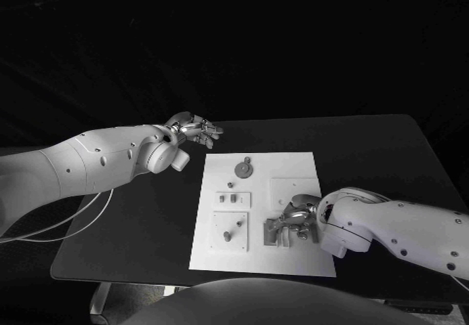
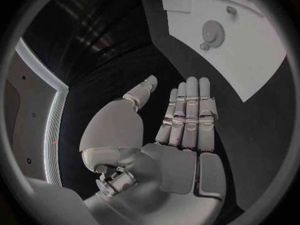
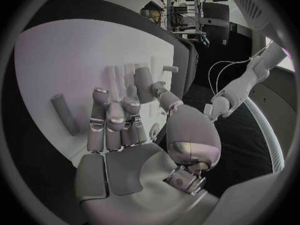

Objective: Assemble the parts on the task board

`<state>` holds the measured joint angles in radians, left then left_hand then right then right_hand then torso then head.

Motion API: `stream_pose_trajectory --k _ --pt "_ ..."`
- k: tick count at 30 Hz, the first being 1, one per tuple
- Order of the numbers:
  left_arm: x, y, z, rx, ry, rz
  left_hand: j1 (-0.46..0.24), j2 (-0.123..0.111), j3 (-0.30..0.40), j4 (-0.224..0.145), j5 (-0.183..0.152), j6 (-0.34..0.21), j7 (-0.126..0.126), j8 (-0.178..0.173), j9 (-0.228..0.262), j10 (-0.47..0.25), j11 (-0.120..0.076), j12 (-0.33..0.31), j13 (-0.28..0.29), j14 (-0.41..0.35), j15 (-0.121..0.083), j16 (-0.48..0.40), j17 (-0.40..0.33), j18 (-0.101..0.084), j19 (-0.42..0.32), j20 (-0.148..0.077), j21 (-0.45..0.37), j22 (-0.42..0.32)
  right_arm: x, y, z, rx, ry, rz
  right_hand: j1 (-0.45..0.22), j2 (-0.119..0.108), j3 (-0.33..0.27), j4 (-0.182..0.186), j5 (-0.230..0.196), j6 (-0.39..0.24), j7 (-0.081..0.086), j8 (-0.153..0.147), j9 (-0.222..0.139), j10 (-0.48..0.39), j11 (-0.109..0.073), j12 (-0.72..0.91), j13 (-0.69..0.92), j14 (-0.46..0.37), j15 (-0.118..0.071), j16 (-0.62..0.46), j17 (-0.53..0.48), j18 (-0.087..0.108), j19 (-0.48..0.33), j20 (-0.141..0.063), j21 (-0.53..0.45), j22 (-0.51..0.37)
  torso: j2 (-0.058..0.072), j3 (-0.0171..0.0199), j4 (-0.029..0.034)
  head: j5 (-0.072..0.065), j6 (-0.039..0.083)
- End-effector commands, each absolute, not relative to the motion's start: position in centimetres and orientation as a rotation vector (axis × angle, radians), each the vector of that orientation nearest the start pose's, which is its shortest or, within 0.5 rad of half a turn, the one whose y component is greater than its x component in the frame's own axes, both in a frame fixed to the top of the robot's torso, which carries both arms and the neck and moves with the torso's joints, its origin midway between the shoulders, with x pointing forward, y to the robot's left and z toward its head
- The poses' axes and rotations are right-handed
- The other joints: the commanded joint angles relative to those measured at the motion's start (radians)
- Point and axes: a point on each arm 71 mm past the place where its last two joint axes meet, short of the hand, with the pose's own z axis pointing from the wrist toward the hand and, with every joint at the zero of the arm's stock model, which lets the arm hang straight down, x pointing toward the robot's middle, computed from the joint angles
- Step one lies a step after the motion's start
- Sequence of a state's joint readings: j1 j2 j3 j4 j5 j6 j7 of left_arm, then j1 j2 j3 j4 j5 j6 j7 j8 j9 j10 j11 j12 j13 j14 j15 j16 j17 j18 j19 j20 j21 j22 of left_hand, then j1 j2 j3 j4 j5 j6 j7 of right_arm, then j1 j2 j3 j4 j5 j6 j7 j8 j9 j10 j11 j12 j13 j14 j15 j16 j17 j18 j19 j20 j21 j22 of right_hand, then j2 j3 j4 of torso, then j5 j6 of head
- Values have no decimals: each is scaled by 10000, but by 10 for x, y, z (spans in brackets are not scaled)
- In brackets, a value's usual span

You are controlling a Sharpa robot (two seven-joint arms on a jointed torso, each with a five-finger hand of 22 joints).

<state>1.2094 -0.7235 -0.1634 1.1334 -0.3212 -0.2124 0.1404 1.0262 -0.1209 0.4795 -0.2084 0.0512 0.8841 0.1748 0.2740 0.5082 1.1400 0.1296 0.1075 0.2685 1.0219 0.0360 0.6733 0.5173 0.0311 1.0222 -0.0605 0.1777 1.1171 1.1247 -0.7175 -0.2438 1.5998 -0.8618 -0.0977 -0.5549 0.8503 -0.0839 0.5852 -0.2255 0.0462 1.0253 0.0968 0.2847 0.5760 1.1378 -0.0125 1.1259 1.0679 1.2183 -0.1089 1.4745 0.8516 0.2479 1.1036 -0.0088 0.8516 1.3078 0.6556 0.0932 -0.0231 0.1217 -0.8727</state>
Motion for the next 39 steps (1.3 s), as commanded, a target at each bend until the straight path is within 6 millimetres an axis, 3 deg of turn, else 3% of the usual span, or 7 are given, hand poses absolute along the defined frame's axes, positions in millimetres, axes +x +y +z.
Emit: stream_pose_trajectory --k 1,5,11,14,16,25,39 --pt "535 266 -247 -9322 17578 -10445 -64 -64 25 63 -4 -68 -34 51 -13 -76 -13 56 -14 61 22 -34 11 119 -7 -2 -64 11 393 -146 -319 3174 25410 5244 -183 -255 -98 41 56 11 0 31 -2 -9 -4 -2 -20 -33 -11 13 -5 139 -35 42 48 178 -2 -3 4 3 1" --pt "535 266 -247 -9324 17584 -10445 -65 -64 25 65 -4 -68 -33 52 -13 -76 -13 56 -14 62 22 -36 14 118 -6 -1 -65 13 393 -147 -318 3101 25275 5310 -466 -1068 304 688 52 21 -14 -2 -31 9 -6 -22 -54 -18 -26 -12 -21 139 48 5 -1 140 -3 -1 0 6 1" --pt "535 266 -248 -9333 17597 -10416 -67 -66 25 67 -4 -68 -33 53 -14 -77 -13 57 -15 62 23 -39 19 118 -6 -1 -66 15 392 -149 -317 2987 25197 5392 -616 -1631 576 1342 59 5 -3 -10 -18 0 -7 -15 -60 -19 -29 -14 -22 139 73 -12 -14 159 -2 6 -1 20 1" --pt "535 267 -248 -9338 17610 -10402 -69 -68 25 68 -4 -69 -33 53 -14 -77 -13 58 -16 62 23 -40 21 118 -6 0 -67 16 392 -151 -316 2947 25103 5386 -671 -1747 601 1517 58 -16 3 -16 -11 -17 -3 -16 -60 -30 -28 -14 -21 139 66 -14 -17 165 -1 6 -3 21 1" --pt "535 267 -248 -9338 17619 -10399 -69 -68 25 69 -4 -69 -33 54 -15 -78 -13 58 -16 62 23 -42 23 118 -6 0 -67 16 392 -152 -316 2871 25022 5374 -677 -1771 697 1674 486 -28 12 -21 -7 -30 -1 -16 -60 -42 -25 -19 -21 139 53 -13 -26 168 -1 5 -4 23 1" --pt "535 267 -248 -9342 17640 -10387 -73 -70 25 73 -4 -71 -32 55 -16 -79 -12 59 -18 63 24 -47 30 118 -5 0 -69 19 393 -157 -311 2385 24315 5248 -885 -2006 619 2004 242 -84 26 -46 -4 -90 15 -9 -51 -74 -16 -19 -12 139 18 -1 -26 182 0 4 -3 35 1" --pt "534 268 -248 -9364 17679 -10351 -83 -80 22 82 -4 -78 -30 54 -20 -83 -11 60 -21 63 25 -56 42 117 -7 2 -73 24 395 -152 -304 1512 23515 5730 -1002 -2125 125 1861 32 -669 189 -348 -106 -443 170 -13 15 -280 89 -46 23 139 -191 22 -84 194 -1 -5 0 74 1"
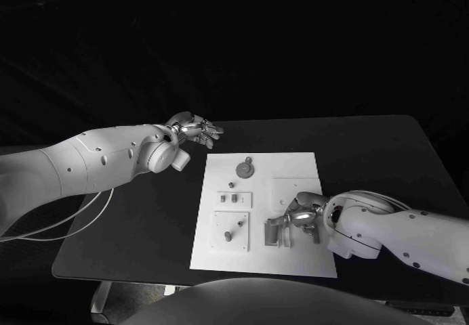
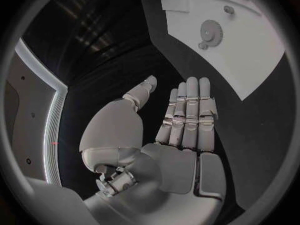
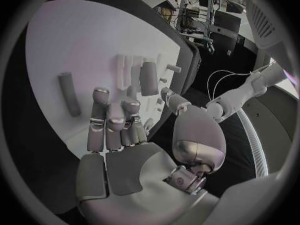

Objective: Assemble the parts on the task board

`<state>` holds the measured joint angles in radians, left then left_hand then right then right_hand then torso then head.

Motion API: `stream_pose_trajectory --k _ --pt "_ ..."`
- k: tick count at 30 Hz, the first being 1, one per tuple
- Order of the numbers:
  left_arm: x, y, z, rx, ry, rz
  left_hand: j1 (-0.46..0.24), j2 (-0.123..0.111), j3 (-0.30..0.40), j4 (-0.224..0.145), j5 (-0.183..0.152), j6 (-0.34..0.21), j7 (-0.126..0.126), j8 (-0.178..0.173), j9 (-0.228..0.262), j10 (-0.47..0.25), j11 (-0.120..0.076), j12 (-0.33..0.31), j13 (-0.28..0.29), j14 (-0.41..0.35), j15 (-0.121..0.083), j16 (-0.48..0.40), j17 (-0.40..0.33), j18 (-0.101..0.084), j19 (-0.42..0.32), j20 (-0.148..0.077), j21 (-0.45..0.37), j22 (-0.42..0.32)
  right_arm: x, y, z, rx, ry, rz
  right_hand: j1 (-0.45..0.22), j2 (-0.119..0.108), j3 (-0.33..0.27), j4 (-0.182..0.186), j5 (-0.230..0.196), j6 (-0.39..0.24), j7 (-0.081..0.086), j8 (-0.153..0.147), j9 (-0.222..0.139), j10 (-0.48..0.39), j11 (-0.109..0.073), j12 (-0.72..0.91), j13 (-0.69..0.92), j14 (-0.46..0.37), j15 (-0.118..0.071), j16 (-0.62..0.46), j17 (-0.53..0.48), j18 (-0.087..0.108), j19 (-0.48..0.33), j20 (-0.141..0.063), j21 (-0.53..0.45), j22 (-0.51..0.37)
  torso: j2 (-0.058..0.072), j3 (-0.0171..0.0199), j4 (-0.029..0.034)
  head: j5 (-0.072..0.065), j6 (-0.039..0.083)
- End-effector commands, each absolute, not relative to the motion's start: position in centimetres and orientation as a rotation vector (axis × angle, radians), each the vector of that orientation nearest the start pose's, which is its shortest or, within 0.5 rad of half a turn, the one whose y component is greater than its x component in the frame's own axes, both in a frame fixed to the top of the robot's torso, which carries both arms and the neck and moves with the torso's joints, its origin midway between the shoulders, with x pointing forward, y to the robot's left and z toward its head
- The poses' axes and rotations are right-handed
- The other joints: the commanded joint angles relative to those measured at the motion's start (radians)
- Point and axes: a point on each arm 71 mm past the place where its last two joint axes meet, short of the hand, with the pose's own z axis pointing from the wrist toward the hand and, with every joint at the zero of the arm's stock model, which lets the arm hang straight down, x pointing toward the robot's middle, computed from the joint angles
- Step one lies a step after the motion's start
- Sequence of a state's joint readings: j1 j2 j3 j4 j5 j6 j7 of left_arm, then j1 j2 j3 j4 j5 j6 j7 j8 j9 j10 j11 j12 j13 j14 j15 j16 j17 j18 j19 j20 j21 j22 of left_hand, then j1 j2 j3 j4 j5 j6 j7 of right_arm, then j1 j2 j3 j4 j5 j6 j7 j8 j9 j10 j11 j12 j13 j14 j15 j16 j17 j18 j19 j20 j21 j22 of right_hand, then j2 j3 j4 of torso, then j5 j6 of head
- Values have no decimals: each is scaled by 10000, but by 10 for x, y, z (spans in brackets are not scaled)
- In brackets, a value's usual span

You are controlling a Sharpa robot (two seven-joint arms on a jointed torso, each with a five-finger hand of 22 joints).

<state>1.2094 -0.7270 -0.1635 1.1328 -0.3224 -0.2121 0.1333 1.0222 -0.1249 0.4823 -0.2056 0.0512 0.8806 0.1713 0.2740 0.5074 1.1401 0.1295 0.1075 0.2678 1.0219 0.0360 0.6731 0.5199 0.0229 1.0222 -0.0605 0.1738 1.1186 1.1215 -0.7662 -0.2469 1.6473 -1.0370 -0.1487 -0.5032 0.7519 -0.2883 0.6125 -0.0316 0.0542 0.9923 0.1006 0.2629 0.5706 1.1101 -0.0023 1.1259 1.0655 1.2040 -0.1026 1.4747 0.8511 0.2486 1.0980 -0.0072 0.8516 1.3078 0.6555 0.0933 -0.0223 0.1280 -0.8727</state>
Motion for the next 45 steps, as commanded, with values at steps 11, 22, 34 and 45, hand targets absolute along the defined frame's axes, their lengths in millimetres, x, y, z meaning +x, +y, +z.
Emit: stream_pose_trajectory --k 11,22,34,45 --pt "534 269 -248 -9395 17707 -10294 -40 -48 -1 57 -3 -63 12 47 -20 -99 -5 56 -21 57 27 -70 29 201 -12 2 -42 14 396 -148 -301 897 23032 6325 741 -94 -252 -803 -58 -1678 679 -778 -324 -831 575 254 211 -639 502 112 208 131 -444 137 -31 222 2 -4 -7 23 1" --pt "534 269 -249 -9417 17704 -10254 -35 -35 8 62 -3 -69 14 46 -22 -102 -4 57 -23 56 28 -78 39 201 -13 3 -46 18 399 -147 -298 342 22428 7092 2172 36 68 -1458 -57 -2118 872 -876 -371 -1142 772 561 257 -941 711 324 325 129 -590 272 144 230 1 0 -17 25 1" --pt "534 268 -249 -9412 17729 -10254 -36 -27 13 70 -3 -79 19 44 -26 -106 -2 57 -27 57 30 -87 50 200 -15 5 -51 22 400 -143 -301 262 22891 7176 2175 343 -38 -1206 -58 -1650 730 -509 -236 -1122 638 728 141 -960 591 438 303 132 -637 328 285 211 2 -5 -6 2 1" --pt "534 269 -249 -9418 17783 -10236 -73 -5 14 113 -4 -94 27 43 -33 -119 5 56 -34 53 35 -108 72 197 -18 11 -62 29 403 -140 -306 79 23245 7032 1847 652 -77 -688 -57 -1263 606 -262 -180 -1149 521 798 22 -987 485 488 257 132 -697 329 338 195 5 4 7 23 1"
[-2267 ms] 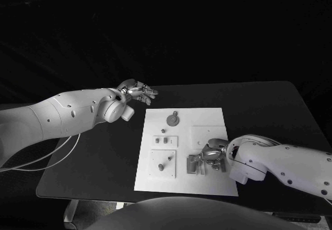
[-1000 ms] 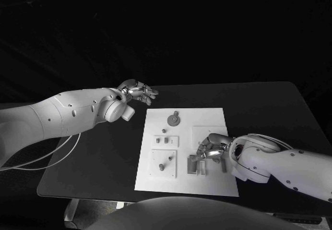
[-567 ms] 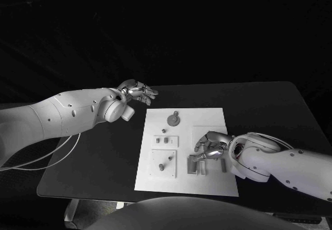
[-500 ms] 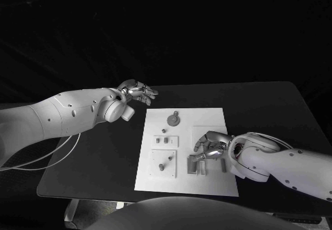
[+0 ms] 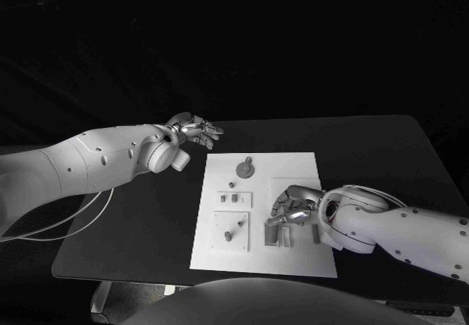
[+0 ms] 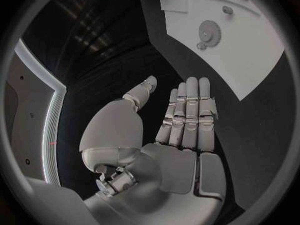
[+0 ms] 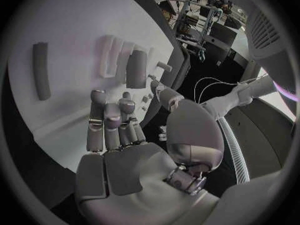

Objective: Assemble the parts on the task board

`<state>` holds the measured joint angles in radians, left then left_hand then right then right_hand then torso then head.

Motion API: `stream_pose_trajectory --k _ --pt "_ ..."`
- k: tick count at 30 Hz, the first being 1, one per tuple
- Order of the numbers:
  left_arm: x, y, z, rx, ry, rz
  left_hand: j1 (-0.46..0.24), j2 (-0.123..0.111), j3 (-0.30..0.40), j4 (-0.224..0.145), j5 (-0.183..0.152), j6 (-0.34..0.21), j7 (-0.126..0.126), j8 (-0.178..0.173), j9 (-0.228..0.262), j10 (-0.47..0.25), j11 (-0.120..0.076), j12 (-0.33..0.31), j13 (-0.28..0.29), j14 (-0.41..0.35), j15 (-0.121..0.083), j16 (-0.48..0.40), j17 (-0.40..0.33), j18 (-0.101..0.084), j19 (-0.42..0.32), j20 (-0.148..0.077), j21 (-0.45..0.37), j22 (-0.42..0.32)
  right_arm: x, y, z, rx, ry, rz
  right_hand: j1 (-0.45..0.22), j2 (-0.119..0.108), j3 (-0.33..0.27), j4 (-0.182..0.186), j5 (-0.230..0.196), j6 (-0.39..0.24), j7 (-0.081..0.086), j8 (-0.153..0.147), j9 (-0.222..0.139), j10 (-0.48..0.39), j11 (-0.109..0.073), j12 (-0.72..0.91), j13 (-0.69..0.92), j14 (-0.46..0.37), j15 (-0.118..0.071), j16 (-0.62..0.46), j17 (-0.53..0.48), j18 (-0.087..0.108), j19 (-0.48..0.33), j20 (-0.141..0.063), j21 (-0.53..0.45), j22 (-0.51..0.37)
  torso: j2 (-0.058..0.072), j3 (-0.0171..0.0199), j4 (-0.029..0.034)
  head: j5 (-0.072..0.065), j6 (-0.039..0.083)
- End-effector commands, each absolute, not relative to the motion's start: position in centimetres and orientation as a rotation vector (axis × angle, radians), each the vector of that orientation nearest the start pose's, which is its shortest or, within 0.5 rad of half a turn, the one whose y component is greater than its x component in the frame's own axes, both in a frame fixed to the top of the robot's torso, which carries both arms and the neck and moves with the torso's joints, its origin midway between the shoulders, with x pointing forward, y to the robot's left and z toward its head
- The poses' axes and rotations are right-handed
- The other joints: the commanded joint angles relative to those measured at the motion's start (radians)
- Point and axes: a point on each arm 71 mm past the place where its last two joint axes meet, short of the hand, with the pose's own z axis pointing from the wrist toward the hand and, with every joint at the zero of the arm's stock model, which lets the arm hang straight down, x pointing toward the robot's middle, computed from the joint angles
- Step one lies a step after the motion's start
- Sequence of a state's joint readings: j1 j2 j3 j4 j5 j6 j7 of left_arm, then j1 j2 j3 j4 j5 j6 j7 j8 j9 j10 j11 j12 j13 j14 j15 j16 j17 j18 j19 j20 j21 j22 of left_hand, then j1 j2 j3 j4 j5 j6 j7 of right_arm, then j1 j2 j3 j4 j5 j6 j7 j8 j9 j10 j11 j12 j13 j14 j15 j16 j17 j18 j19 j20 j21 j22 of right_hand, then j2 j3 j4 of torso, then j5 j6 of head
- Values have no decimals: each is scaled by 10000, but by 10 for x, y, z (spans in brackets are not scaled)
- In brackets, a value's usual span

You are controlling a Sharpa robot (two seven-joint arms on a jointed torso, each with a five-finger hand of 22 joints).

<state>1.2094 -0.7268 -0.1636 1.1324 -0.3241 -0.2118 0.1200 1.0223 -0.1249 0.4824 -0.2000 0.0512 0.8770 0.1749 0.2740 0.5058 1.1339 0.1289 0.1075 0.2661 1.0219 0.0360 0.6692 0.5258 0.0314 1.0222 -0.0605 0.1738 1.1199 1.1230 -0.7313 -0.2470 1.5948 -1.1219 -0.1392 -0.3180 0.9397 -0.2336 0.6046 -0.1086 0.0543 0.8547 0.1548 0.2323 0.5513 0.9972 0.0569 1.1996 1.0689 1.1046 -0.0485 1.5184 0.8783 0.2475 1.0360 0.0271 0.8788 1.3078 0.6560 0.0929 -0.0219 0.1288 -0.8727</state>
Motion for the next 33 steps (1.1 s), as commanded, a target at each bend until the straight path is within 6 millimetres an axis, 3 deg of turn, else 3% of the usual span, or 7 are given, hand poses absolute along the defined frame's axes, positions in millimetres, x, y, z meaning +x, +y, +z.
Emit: stream_pose_trajectory --k 1,6,16,26,29,32,33 --pt "534 269 -249 -9420 17785 -10231 -76 -5 14 60 -4 -58 -9 44 -16 -58 12 56 -17 53 35 -71 14 112 -18 12 -63 16 403 -140 -306 90 23240 7005 -48 151 0 121 -57 145 52 64 15 -21 -82 67 -21 5 -66 58 -17 143 -82 -17 72 196 -2 7 -4 21 1" --pt "534 268 -249 -9420 17823 -10241 -106 9 14 94 -4 -63 -7 46 -20 -65 14 57 -22 52 38 -84 28 111 -21 14 -71 21 403 -140 -307 10 23392 6907 -15 389 71 223 169 183 29 80 -8 -28 -106 88 -58 0 -91 71 -33 143 -107 -26 83 193 -3 -3 -13 38 1" --pt "534 269 -249 -9402 17851 -10219 -150 21 11 143 -4 -81 0 44 -27 -77 18 56 -29 48 41 -105 50 111 -28 17 -84 28 405 -143 -309 3 23552 6677 -211 164 90 576 204 195 35 52 -126 -52 -99 135 -145 -11 -86 94 -73 143 -138 -4 104 190 -4 0 -13 31 1" --pt "534 269 -249 -9368 17867 -10206 -179 31 12 179 -4 -88 2 46 -31 -83 20 58 -34 47 43 -120 67 112 -32 19 -93 33 406 -142 -311 3 23634 6681 -399 122 53 791 230 200 40 43 -198 -75 -96 178 -201 -24 -83 116 -98 143 -157 -8 119 187 -2 1 -10 36 1" --pt "534 269 -249 -9369 17864 -10203 -192 37 12 195 -4 -93 3 46 -32 -85 21 58 -36 47 44 -125 74 112 -34 19 -97 35 406 -141 -311 2 23659 6771 -444 240 60 859 253 218 36 52 -217 -82 -99 194 -220 -30 -84 122 -107 143 -166 -13 123 187 -5 1 -12 39 1" --pt "534 269 -249 -9372 17870 -10197 -204 49 14 214 -3 -98 5 46 -35 -89 22 59 -38 48 44 -132 83 114 -33 19 -100 38 406 -141 -311 51 23660 6834 -426 532 14 808 273 273 21 84 -241 -100 -118 225 -248 -41 -95 142 -118 143 -202 -19 138 197 -3 -2 -13 41 1" --pt "534 269 -249 -9372 17868 -10195 -208 50 15 219 -3 -103 6 44 -36 -90 22 59 -39 48 44 -134 85 114 -34 19 -102 39 406 -141 -311 67 23661 6849 -406 747 -16 748 290 309 -5 105 -247 -108 -119 239 -260 -47 -107 152 -122 143 -218 -20 149 202 -3 -2 -12 39 1"
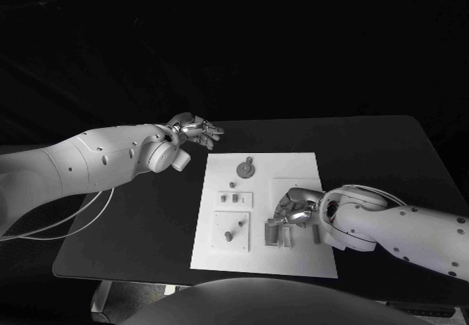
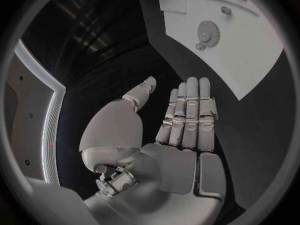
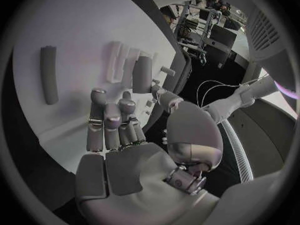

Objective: Assemble the parts on the task board

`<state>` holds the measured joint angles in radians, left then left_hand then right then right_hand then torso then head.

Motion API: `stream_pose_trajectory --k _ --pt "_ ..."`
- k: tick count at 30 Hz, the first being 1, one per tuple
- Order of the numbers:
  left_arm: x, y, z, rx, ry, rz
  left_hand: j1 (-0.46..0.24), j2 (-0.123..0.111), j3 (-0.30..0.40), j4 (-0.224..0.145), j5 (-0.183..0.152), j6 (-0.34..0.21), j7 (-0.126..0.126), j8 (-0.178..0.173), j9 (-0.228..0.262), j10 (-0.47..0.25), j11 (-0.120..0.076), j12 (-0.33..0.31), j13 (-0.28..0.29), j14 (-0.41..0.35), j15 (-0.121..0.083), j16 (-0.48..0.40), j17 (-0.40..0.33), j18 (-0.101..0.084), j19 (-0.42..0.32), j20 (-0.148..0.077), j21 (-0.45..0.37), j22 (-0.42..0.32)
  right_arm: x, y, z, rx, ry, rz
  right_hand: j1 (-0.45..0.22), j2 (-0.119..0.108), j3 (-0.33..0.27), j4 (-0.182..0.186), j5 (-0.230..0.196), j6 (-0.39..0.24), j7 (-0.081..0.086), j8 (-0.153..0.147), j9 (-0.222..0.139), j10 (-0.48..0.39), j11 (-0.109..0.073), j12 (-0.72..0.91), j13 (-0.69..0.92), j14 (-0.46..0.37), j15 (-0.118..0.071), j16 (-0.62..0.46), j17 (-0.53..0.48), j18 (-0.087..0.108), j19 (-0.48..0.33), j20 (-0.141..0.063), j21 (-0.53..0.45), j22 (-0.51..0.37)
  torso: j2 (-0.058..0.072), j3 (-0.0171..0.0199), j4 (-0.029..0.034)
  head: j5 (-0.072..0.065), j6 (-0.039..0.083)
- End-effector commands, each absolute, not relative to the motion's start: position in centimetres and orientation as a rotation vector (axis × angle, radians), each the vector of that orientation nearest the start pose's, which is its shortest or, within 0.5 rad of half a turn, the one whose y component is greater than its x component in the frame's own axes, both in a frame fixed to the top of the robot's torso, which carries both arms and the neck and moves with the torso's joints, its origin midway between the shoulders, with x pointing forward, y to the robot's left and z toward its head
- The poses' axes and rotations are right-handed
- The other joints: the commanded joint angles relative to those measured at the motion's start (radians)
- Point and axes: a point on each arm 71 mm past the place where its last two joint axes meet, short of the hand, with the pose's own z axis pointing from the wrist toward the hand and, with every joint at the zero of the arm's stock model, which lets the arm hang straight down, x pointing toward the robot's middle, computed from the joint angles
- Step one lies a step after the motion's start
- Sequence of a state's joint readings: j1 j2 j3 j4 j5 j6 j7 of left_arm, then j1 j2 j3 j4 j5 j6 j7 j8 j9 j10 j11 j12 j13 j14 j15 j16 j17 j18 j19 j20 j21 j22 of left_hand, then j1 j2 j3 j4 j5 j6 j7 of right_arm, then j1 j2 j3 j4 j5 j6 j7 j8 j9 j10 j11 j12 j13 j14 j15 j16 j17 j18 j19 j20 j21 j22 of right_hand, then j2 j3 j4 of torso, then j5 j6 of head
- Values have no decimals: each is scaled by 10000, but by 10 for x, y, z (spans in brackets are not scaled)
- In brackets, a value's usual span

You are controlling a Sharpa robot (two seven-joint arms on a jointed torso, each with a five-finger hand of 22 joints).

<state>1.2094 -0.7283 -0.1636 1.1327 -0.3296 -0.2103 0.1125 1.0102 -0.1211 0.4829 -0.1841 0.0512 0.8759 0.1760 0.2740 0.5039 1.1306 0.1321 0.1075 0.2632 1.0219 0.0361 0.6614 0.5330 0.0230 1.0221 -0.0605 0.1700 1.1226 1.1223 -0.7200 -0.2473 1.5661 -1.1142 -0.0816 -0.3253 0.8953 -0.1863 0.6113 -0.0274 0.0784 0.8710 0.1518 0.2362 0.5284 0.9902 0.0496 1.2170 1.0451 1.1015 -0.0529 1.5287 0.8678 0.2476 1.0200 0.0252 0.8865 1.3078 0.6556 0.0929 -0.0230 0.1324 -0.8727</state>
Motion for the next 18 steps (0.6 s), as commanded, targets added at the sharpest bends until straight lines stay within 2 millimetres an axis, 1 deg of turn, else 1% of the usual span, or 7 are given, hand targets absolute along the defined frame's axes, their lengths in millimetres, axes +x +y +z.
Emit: stream_pose_trajectory --k 1,3,4,10,11,15,18 --pt "534 269 -249 -9372 17871 -10196 -91 13 9 64 -3 -94 -4 44 -19 -57 -10 59 -11 49 44 -57 16 198 -34 19 -65 12 407 -141 -311 61 23661 6861 55 484 -137 -164 54 167 30 78 -30 -46 -72 81 -34 -22 -71 59 -22 142 -78 2 83 206 1 -2 -2 2 1" --pt "534 269 -249 -9371 17870 -10194 -93 16 11 69 -3 -97 -4 43 -20 -59 -10 59 -12 49 44 -59 18 198 -34 19 -66 13 407 -142 -311 79 23660 6876 118 877 -220 -432 62 227 -2 113 -52 -58 -99 111 -63 -33 -93 76 -34 142 -116 6 104 207 1 -2 -3 5 1" --pt "534 269 -249 -9368 17871 -10195 -93 17 11 70 -3 -98 -3 43 -20 -59 -10 60 -12 49 44 -59 19 199 -34 19 -66 13 407 -142 -311 86 23673 6883 123 1016 -240 -522 68 255 -13 127 -61 -60 -105 120 -75 -35 -102 82 -38 142 -125 10 111 205 1 -3 -2 6 1" --pt "534 269 -249 -9373 17874 -10183 -98 25 14 81 -3 -106 -1 41 -22 -63 -9 59 -14 49 43 -65 26 200 -34 19 -69 15 407 -141 -312 100 23767 6931 97 1573 -268 -1000 86 439 -71 218 -104 -68 -154 164 -141 -47 -142 103 -72 142 -164 36 136 194 0 1 -1 10 1" --pt "534 269 -250 -9378 17877 -10175 -99 27 14 83 -3 -107 0 41 -23 -63 -9 59 -15 49 43 -66 27 200 -34 19 -70 16 407 -142 -312 112 23764 6931 84 1631 -265 -1059 88 458 -77 226 -111 -71 -160 167 -151 -49 -148 105 -76 142 -168 40 139 193 -1 1 -1 7 1" --pt "534 269 -250 -9372 17884 -10155 -105 26 13 90 -3 -116 3 38 -25 -69 -6 58 -17 50 44 -69 32 200 -35 20 -72 18 407 -142 -312 152 23812 6924 35 1659 -274 -1176 89 551 -109 274 -112 -67 -180 181 -169 -47 -165 114 -84 142 -173 49 143 190 -2 1 -4 11 1" --pt "534 270 -250 -9375 17879 -10138 -107 27 14 95 -3 -122 5 36 -27 -73 -5 57 -19 51 43 -72 36 201 -35 19 -74 19 407 -142 -312 160 23820 6898 -24 1566 -285 -1271 90 592 -122 291 -124 -66 -198 189 -189 -48 -181 118 -95 142 -170 55 146 185 2 3 -3 17 1"
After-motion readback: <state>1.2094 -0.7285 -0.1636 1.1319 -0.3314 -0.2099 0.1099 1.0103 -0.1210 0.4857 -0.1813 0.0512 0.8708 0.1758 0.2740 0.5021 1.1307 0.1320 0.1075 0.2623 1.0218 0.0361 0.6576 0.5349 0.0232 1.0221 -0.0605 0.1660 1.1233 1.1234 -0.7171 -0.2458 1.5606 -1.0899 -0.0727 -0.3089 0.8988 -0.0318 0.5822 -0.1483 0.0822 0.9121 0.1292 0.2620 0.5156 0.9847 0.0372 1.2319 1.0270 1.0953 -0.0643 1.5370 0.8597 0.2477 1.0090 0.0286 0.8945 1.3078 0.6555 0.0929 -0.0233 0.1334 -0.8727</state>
